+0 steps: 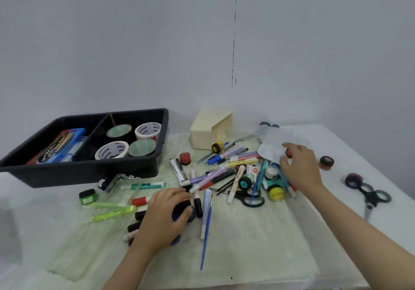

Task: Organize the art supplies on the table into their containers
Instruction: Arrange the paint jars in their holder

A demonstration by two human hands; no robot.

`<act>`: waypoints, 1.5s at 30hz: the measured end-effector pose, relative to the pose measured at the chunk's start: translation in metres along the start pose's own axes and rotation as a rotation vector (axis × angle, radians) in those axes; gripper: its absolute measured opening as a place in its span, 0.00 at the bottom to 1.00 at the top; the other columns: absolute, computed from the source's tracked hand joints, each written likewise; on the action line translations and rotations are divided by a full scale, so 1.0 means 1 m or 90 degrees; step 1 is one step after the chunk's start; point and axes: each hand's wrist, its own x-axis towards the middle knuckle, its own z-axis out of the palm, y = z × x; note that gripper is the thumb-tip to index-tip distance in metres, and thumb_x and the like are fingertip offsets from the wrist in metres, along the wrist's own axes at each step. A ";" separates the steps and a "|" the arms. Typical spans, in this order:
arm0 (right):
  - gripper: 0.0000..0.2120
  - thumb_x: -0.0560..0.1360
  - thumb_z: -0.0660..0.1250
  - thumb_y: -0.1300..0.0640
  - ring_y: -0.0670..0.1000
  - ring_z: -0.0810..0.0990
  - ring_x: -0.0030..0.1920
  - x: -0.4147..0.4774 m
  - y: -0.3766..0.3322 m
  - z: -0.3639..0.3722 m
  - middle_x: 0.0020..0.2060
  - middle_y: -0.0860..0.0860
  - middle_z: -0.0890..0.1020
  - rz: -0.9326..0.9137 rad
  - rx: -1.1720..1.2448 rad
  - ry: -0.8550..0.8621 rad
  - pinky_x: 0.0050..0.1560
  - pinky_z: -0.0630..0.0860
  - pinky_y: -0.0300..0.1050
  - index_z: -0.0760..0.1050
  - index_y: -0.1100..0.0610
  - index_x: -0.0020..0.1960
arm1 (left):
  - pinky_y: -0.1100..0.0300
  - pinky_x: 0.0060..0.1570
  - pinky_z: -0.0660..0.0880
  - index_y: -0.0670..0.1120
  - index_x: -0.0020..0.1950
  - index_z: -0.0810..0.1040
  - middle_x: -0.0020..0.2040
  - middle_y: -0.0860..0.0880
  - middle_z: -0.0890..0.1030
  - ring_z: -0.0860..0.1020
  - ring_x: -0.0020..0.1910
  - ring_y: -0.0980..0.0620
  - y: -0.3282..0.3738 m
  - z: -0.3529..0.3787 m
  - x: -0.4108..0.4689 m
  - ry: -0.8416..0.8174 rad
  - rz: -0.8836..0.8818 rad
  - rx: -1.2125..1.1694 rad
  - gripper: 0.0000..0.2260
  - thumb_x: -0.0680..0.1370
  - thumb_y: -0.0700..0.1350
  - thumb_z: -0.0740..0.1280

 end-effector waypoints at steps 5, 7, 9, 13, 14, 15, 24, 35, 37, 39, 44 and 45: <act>0.26 0.77 0.62 0.49 0.63 0.64 0.68 0.058 0.001 0.006 0.69 0.61 0.68 -0.007 -0.148 -0.081 0.65 0.63 0.52 0.63 0.55 0.73 | 0.64 0.58 0.67 0.58 0.57 0.78 0.54 0.64 0.76 0.71 0.56 0.65 -0.001 0.004 0.008 -0.051 -0.036 -0.049 0.22 0.70 0.63 0.54; 0.29 0.78 0.59 0.44 0.62 0.58 0.72 0.076 0.006 0.012 0.73 0.61 0.61 0.004 -0.208 -0.137 0.69 0.58 0.53 0.58 0.52 0.75 | 0.69 0.56 0.65 0.58 0.56 0.78 0.52 0.66 0.75 0.71 0.55 0.67 -0.002 0.004 0.010 -0.050 -0.037 -0.053 0.20 0.71 0.63 0.55; 0.29 0.78 0.58 0.41 0.62 0.55 0.73 0.089 0.011 0.018 0.74 0.62 0.58 0.017 -0.250 -0.188 0.71 0.55 0.53 0.58 0.50 0.75 | 0.72 0.55 0.64 0.57 0.55 0.79 0.51 0.66 0.75 0.71 0.54 0.67 -0.004 0.004 0.014 -0.041 -0.042 -0.051 0.20 0.71 0.62 0.56; 0.22 0.75 0.62 0.41 0.61 0.70 0.62 0.101 0.019 0.023 0.61 0.60 0.72 0.030 -0.208 -0.234 0.61 0.66 0.52 0.66 0.50 0.64 | 0.68 0.54 0.66 0.58 0.54 0.78 0.49 0.66 0.75 0.71 0.51 0.67 -0.008 0.003 0.024 -0.045 -0.042 -0.039 0.18 0.72 0.62 0.56; 0.22 0.74 0.63 0.41 0.60 0.73 0.57 0.101 0.020 0.023 0.57 0.58 0.75 0.031 -0.186 -0.241 0.57 0.68 0.50 0.66 0.51 0.63 | 0.67 0.55 0.67 0.58 0.53 0.79 0.48 0.66 0.76 0.71 0.51 0.68 -0.008 0.002 0.027 -0.051 -0.038 -0.038 0.17 0.72 0.61 0.56; 0.22 0.74 0.65 0.41 0.59 0.74 0.55 0.100 0.020 0.022 0.55 0.57 0.76 0.034 -0.176 -0.239 0.53 0.69 0.49 0.66 0.51 0.62 | 0.66 0.55 0.67 0.58 0.52 0.79 0.47 0.66 0.76 0.71 0.51 0.68 -0.008 0.002 0.030 -0.055 -0.036 -0.038 0.17 0.72 0.61 0.56; 0.20 0.73 0.69 0.46 0.60 0.73 0.55 0.082 0.007 0.007 0.55 0.62 0.74 0.022 0.072 -0.099 0.48 0.65 0.44 0.70 0.51 0.61 | 0.71 0.50 0.67 0.56 0.51 0.80 0.45 0.62 0.79 0.72 0.46 0.67 0.001 -0.002 0.054 -0.061 -0.027 -0.019 0.06 0.77 0.48 0.66; 0.12 0.74 0.66 0.45 0.52 0.74 0.56 0.026 -0.024 -0.053 0.52 0.51 0.76 0.093 0.366 -0.039 0.53 0.71 0.47 0.71 0.43 0.56 | 0.63 0.62 0.66 0.59 0.66 0.67 0.61 0.64 0.70 0.69 0.62 0.63 0.028 -0.013 0.061 0.024 -0.001 -0.108 0.24 0.75 0.43 0.70; 0.11 0.74 0.66 0.44 0.53 0.76 0.55 0.016 -0.026 -0.061 0.52 0.50 0.78 0.113 0.416 -0.050 0.55 0.73 0.50 0.72 0.43 0.55 | 0.62 0.65 0.62 0.63 0.68 0.61 0.65 0.64 0.65 0.65 0.66 0.62 0.033 -0.012 0.062 0.030 0.018 -0.108 0.28 0.75 0.47 0.70; 0.12 0.75 0.66 0.45 0.53 0.78 0.49 0.008 -0.030 -0.070 0.49 0.47 0.77 0.132 0.464 -0.078 0.54 0.76 0.51 0.72 0.45 0.56 | 0.63 0.66 0.57 0.67 0.71 0.54 0.71 0.62 0.59 0.58 0.69 0.63 0.038 -0.012 0.063 0.051 0.028 -0.092 0.28 0.76 0.54 0.66; 0.08 0.76 0.63 0.45 0.49 0.78 0.37 -0.010 -0.037 -0.085 0.49 0.49 0.78 0.182 0.519 -0.190 0.39 0.76 0.45 0.73 0.46 0.53 | 0.79 0.59 0.60 0.67 0.72 0.49 0.66 0.54 0.72 0.68 0.60 0.70 0.052 -0.015 0.061 0.065 0.024 -0.185 0.22 0.81 0.54 0.53; 0.09 0.76 0.62 0.44 0.49 0.79 0.37 -0.013 -0.036 -0.086 0.49 0.50 0.80 0.185 0.504 -0.208 0.38 0.76 0.45 0.73 0.45 0.53 | 0.81 0.53 0.64 0.64 0.72 0.51 0.56 0.50 0.78 0.74 0.52 0.67 0.054 -0.016 0.059 0.077 0.002 -0.219 0.22 0.81 0.48 0.55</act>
